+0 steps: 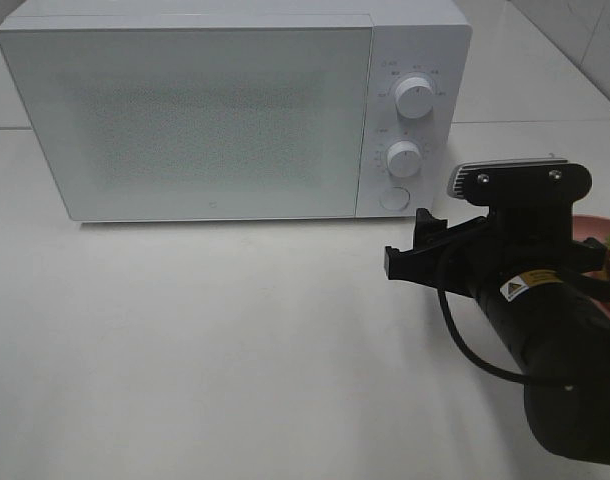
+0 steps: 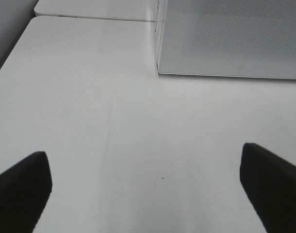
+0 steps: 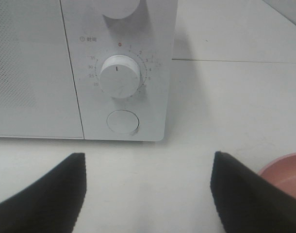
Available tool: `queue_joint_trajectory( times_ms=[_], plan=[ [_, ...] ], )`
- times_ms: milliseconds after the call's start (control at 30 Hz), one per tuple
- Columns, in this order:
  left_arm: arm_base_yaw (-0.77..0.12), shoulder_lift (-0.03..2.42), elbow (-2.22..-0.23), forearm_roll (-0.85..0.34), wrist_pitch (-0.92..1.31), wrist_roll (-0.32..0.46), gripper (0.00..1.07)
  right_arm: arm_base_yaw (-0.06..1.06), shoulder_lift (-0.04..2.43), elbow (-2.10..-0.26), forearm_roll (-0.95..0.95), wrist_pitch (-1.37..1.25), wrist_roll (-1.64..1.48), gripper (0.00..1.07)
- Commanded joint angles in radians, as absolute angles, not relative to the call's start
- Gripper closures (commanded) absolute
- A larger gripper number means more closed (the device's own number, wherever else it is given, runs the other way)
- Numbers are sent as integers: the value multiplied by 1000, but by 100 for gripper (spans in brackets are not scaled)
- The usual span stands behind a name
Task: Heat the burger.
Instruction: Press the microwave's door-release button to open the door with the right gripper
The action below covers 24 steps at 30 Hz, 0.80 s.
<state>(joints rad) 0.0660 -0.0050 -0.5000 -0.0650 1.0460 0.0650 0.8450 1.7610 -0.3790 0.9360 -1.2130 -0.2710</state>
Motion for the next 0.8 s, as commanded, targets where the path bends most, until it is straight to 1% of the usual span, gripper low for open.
queue_joint_trajectory(
  times_ms=[33, 100, 500, 633, 667, 733, 767, 800],
  plan=[
    [72, -30, -497, -71, 1038, 62, 9, 826, 1785, -405, 893, -1326, -253, 36],
    [72, -30, -497, -71, 1038, 62, 9, 816, 1810, -423, 862, -1321, -252, 36],
    [72, -30, -497, -71, 1038, 62, 9, 816, 1866, -446, 853, -1305, -207, 36],
    [72, -30, -497, -71, 1038, 62, 9, 816, 1866, -446, 853, -1300, -98, 39],
    [72, -30, -497, -71, 1038, 62, 9, 816, 1866, -446, 853, -1292, -14, 42],
    [72, -30, -497, -71, 1038, 62, 9, 816, 1866, -446, 853, -1286, 43, 43],
    [72, -30, -497, -71, 1038, 62, 9, 816, 1866, -446, 854, -1266, 160, 47],
    [72, -30, -497, -71, 1038, 62, 9, 816, 1866, -446, 854, -1266, 160, 47]
  ],
)
